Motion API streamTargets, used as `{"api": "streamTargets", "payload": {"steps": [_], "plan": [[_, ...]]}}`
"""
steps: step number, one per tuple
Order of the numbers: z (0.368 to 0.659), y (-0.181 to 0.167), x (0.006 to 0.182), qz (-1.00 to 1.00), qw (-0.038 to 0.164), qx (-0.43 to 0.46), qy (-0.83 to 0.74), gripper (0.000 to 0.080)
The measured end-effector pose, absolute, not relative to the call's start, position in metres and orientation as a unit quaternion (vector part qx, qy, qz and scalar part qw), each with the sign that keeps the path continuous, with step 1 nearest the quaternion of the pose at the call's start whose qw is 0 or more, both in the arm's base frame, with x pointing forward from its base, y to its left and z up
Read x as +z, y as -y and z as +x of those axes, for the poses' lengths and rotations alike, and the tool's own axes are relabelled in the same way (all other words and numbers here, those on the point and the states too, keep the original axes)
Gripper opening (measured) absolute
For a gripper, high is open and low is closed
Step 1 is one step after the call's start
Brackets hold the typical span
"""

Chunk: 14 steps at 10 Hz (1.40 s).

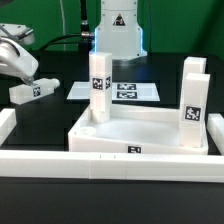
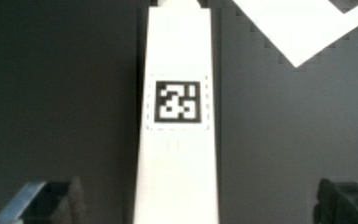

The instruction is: Assemble desk

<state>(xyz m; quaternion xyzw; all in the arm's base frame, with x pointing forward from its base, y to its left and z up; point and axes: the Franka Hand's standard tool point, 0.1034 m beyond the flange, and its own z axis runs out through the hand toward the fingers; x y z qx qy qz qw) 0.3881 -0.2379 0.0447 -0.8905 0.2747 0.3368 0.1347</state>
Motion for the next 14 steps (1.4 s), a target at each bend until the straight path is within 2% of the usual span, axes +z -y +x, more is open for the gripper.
{"api": "streamTargets", "payload": {"steps": [1,5,9,12,14], "plan": [[0.390,0.242,0.045,-0.889,0.131,0.363,-0.248,0.0649],[0.382,0.244,0.037,-0.832,0.149,0.483,-0.231,0.0649],[0.389,0.242,0.030,-0.830,0.137,0.488,-0.235,0.0649],[0.386,0.242,0.018,-0.830,0.135,0.488,-0.234,0.0649],[0.377,0.237,0.018,-0.807,0.142,0.522,-0.238,0.0649]]}}
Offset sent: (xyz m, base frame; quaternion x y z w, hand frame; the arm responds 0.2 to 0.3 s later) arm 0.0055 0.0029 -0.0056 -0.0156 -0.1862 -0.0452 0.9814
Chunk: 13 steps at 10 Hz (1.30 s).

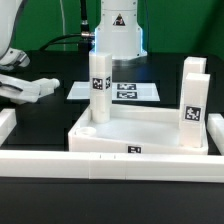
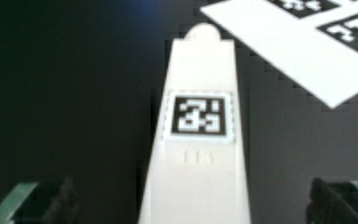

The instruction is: Assemble desk

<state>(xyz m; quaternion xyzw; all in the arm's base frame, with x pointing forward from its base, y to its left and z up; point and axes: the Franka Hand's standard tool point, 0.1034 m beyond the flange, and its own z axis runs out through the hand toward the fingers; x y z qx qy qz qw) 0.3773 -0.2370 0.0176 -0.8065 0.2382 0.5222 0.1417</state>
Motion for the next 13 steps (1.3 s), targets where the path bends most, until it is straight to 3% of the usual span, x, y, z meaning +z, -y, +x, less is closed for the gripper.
{"api": "streamTargets", "payload": {"steps": [1,2,5,6,7,8,11,13], "plan": [[0.372,0.237,0.019,-0.778,0.146,0.562,-0.238,0.0649],[0.378,0.241,0.011,-0.783,0.140,0.559,-0.234,0.0649],[0.379,0.244,0.010,-0.788,0.138,0.552,-0.235,0.0623],[0.380,0.244,0.010,-0.789,0.137,0.551,-0.235,0.0445],[0.380,0.244,0.010,-0.789,0.136,0.550,-0.235,0.0445],[0.380,0.244,0.011,-0.790,0.136,0.550,-0.236,0.0290],[0.381,0.245,0.012,-0.790,0.136,0.549,-0.236,0.0290],[0.390,0.243,0.027,-0.795,0.133,0.545,-0.231,0.0290]]}}
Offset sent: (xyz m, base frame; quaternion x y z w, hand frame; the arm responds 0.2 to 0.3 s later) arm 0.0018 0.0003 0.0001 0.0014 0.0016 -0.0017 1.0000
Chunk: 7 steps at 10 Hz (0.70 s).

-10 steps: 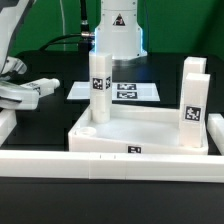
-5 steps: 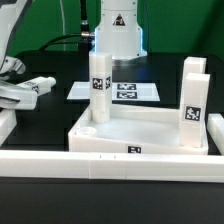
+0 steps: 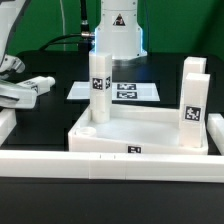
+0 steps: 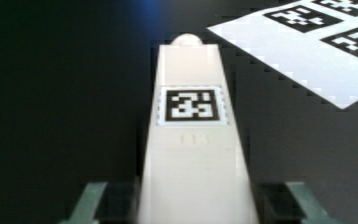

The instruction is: Assemble desk

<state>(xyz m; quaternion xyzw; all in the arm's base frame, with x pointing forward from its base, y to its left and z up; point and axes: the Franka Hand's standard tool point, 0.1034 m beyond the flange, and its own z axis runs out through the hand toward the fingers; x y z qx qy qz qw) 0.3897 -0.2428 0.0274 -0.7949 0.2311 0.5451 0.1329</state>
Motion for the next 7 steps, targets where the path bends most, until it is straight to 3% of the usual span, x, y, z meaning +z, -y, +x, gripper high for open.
{"api": "streamTargets", "payload": {"steps": [2,3,7], "plan": [[0.404,0.235,0.056,-0.795,0.128,0.544,-0.235,0.0290],[0.409,0.233,0.062,-0.798,0.123,0.540,-0.239,0.0290],[0.410,0.239,0.056,-0.806,0.118,0.528,-0.240,0.0290]]}}
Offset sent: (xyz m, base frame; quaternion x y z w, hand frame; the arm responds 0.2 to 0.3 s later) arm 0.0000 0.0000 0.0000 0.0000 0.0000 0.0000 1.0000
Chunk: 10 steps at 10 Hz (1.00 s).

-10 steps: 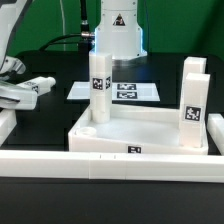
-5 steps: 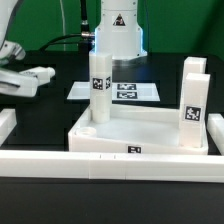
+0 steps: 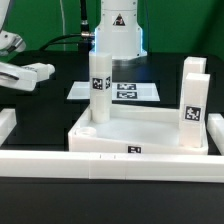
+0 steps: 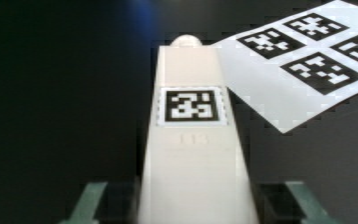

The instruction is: Assemble desk

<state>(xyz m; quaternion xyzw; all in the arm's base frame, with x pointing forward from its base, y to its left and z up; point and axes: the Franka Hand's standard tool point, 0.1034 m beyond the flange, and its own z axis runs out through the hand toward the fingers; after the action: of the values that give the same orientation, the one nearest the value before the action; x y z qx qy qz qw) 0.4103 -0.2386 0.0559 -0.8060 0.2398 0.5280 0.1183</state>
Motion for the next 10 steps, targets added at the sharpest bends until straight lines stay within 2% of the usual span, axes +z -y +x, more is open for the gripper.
{"api": "streamTargets", "payload": {"steps": [1,3,4,7,8,10], "plan": [[0.413,0.245,0.054,-0.816,0.116,0.514,-0.237,0.0290],[0.424,0.236,0.065,-0.820,0.101,0.504,-0.251,0.0290],[0.430,0.241,0.060,-0.842,0.092,0.470,-0.247,0.0290],[0.445,0.244,0.057,-0.898,0.062,0.359,-0.248,0.0290],[0.450,0.239,0.061,-0.914,0.054,0.319,-0.246,0.0290],[0.475,0.210,0.091,-0.923,0.044,0.275,-0.267,0.0290]]}}
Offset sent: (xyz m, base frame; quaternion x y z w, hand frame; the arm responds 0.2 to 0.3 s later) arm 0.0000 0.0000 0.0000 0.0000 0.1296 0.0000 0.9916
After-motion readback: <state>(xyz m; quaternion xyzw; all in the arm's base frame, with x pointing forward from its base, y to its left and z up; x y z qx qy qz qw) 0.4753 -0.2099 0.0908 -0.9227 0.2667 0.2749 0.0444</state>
